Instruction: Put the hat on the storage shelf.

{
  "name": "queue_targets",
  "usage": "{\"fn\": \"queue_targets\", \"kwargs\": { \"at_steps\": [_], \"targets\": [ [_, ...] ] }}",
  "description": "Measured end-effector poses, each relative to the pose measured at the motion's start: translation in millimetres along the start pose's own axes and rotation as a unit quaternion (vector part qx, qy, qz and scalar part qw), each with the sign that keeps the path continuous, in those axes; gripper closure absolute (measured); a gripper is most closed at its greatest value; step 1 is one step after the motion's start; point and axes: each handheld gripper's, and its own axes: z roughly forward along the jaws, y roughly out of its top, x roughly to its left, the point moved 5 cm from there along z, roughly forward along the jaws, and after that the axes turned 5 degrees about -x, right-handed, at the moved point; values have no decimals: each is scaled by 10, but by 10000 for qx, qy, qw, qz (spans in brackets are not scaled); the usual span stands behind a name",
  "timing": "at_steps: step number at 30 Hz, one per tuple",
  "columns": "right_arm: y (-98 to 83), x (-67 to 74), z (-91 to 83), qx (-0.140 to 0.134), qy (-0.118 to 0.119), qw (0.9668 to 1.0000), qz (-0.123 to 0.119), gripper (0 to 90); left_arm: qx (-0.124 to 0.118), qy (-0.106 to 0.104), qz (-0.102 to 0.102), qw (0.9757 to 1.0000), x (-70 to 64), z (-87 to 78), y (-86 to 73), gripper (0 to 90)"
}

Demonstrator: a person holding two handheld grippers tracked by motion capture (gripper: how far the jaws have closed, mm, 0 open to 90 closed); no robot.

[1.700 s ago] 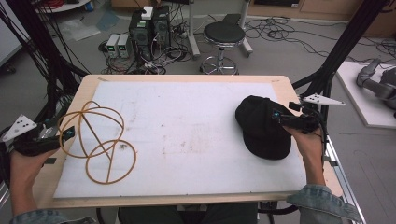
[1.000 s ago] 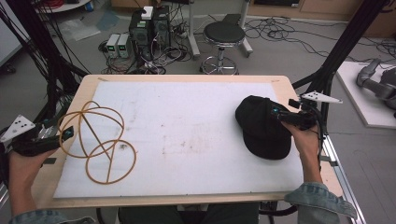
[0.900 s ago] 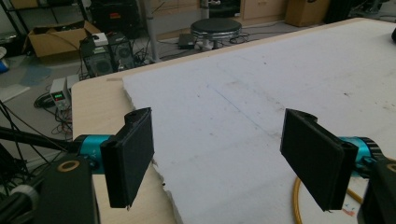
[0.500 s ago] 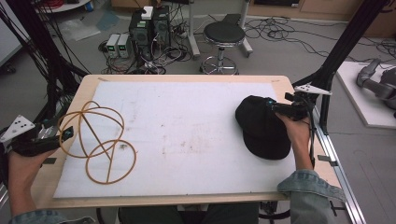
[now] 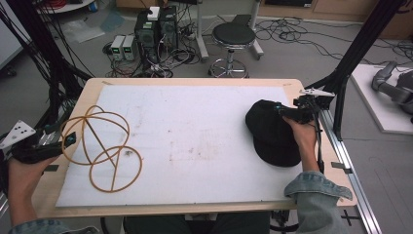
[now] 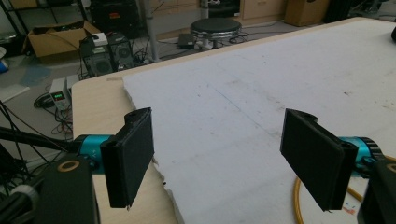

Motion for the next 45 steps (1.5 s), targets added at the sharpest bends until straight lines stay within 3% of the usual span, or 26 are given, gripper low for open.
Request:
{"fn": "queue_targets", "kwargs": {
  "at_steps": [7,18,29,39,45],
  "targets": [
    [-68,-15,63,305,-12,9995,2,211,-15,14,11,10000,6,-12,5,261],
    [-98,-31,81,443,58,9989,127,362,-45,46,-6,10000,16,-31,11,262],
    [-126,-28,80,661,85,9978,76,583,-41,66,-1,10000,28,-42,6,262],
    [-108,6,55,628,107,9980,46,739,-55,81,-17,10000,36,-51,4,262],
    [-41,34,-12,374,226,9990,22,773,-66,94,-22,9999,44,-61,5,262]
  ]
}}
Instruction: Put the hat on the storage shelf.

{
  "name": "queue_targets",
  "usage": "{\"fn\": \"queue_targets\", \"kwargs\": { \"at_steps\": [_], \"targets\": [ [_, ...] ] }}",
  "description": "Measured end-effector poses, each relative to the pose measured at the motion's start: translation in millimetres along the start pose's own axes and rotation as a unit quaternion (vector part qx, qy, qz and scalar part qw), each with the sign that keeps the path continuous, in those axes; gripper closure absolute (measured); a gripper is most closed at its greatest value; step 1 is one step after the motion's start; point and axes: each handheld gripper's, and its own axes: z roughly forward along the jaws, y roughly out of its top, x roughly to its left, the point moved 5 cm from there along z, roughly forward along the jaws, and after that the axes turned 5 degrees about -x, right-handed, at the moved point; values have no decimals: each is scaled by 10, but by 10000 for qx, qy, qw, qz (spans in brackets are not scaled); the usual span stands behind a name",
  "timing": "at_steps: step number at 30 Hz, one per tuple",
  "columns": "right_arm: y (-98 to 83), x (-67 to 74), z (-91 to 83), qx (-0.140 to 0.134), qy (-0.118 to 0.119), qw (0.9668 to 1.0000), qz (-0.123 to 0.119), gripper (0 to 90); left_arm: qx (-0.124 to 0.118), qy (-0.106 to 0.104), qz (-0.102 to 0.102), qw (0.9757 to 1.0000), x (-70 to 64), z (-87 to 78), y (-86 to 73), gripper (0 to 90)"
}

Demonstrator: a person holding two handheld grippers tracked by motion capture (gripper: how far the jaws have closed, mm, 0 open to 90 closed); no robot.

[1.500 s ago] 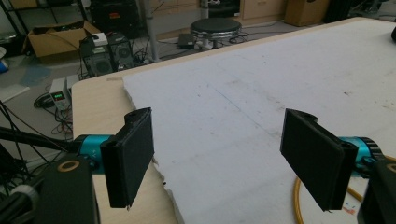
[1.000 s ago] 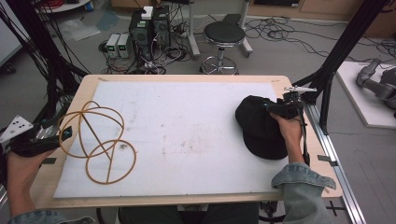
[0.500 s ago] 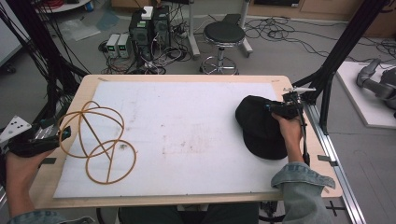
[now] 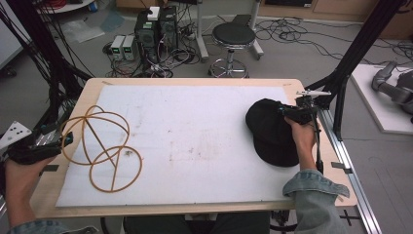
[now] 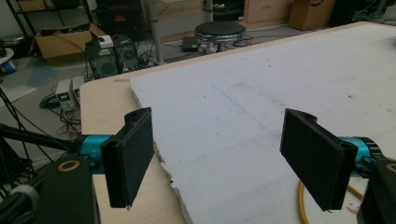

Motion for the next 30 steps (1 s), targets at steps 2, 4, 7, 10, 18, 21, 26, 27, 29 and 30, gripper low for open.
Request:
{"fn": "queue_targets", "kwargs": {
  "at_steps": [2,4,7,10,18,21,26,27,29,30],
  "targets": [
    [29,14,-39,-119,45,9999,-7,780,-6,5,-11,10000,3,-3,-3,263],
    [52,26,-74,-208,88,9997,10,783,0,11,-14,10000,7,-5,-7,262],
    [67,31,-101,-279,115,9995,-1,786,0,14,-21,10000,10,-7,-11,263],
    [105,36,-165,-442,185,9988,33,788,-1,11,-7,10000,11,-12,-7,263],
    [288,156,-297,-713,338,9968,-146,788,-29,18,-25,10000,19,-27,-3,263],
    [370,228,-337,-805,390,9957,-256,788,-46,24,-39,10000,23,-35,-3,263],
    [497,326,-409,-946,545,9930,-445,788,-53,45,-55,10000,37,-49,-11,263],
    [523,351,-425,-977,582,9923,-492,788,-58,43,-61,10000,41,-52,-13,262],
    [575,397,-459,-1034,660,9908,-574,788,-59,49,-65,9999,47,-59,-15,263],
    [600,426,-475,-1050,705,9902,-595,788,-58,56,-68,9999,49,-62,-16,262]
  ]
}}
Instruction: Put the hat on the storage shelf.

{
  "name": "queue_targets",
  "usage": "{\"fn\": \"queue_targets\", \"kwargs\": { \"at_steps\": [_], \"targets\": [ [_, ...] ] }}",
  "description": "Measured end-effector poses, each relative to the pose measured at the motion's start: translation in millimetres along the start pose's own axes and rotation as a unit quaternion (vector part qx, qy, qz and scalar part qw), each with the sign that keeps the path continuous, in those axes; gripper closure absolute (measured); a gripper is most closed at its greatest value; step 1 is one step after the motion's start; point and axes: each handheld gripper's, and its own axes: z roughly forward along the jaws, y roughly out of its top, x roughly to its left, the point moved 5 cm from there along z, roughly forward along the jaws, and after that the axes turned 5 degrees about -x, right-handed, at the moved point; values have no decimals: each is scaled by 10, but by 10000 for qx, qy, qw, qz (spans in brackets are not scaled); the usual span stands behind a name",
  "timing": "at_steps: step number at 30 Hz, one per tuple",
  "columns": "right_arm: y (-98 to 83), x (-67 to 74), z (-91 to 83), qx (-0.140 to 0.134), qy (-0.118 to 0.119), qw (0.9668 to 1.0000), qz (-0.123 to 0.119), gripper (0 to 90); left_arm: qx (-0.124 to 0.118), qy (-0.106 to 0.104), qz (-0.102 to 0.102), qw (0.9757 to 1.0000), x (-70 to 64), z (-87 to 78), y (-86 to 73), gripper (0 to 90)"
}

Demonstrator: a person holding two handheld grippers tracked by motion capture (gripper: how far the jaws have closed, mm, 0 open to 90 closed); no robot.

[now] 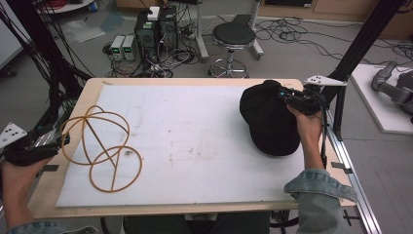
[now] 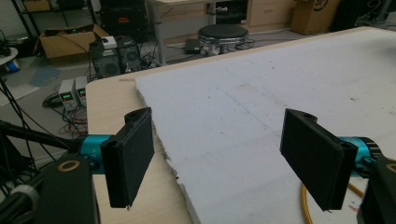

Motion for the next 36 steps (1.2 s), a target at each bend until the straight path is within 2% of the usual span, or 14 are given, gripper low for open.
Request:
{"fn": "queue_targets", "kwargs": {
  "at_steps": [11,15,19,24,28,30,33,35,36],
  "targets": [
    [299,205,-31,-242,404,9985,-287,787,-26,10,-25,10000,10,-22,-2,262],
    [437,278,-21,-350,635,9963,-471,787,-29,18,-33,10000,18,-34,-4,262],
    [510,317,-2,-378,737,9949,-572,787,-51,29,-49,10000,24,-42,-4,263],
    [650,404,54,-456,947,9911,-818,786,-52,32,-52,10000,33,-49,-7,263],
    [775,521,93,-479,1101,9887,-896,786,-73,46,-69,9999,40,-57,-8,263],
    [881,616,142,-540,1233,9857,-1015,786,-75,48,-71,9999,46,-68,-10,262],
    [933,669,167,-568,1301,9841,-1063,786,-98,56,-84,9999,54,-83,-8,262],
    [1014,758,213,-645,1432,9809,-1147,786,-120,53,-96,9999,54,-89,-6,263],
    [1035,793,225,-640,1466,9805,-1143,786,-112,52,-88,9999,56,-92,-7,263]
  ]
}}
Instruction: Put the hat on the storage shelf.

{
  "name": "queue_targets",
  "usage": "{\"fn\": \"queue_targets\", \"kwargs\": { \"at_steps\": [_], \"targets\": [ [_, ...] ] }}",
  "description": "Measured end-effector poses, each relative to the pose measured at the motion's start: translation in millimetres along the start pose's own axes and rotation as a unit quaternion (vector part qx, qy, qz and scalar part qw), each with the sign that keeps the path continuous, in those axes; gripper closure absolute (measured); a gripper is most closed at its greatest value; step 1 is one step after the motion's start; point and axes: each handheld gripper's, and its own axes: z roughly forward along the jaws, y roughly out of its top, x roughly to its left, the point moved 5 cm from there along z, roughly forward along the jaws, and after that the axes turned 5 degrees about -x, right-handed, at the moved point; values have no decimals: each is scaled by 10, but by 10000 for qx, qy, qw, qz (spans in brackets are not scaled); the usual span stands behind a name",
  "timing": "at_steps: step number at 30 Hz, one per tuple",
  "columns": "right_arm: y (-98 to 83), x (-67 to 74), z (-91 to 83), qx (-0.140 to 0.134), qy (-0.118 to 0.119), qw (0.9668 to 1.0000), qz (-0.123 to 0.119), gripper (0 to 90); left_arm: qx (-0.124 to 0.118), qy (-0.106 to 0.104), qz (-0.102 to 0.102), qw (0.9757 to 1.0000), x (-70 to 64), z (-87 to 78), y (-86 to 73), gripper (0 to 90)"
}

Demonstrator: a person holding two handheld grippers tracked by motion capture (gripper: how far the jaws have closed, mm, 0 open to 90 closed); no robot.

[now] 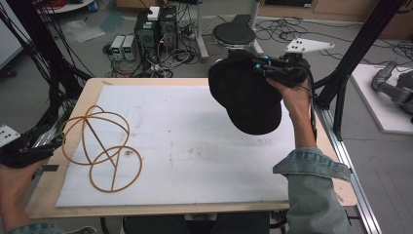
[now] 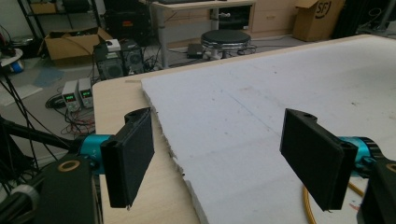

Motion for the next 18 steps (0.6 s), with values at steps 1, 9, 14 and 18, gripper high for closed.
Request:
{"fn": "queue_targets", "kwargs": {
  "at_steps": [1,9,14,18],
  "targets": [
    [34,23,34,-26,49,10000,-77,786,1,0,-3,10000,0,-1,-2,262],
    [196,206,197,-160,457,9985,-260,786,20,-41,12,10000,-14,13,-3,263],
    [321,362,296,-240,767,9959,-419,786,34,-54,11,10000,-20,25,-6,262],
    [399,470,359,-283,970,9937,-480,786,32,-59,13,10000,-19,20,-5,262]
  ]
}}
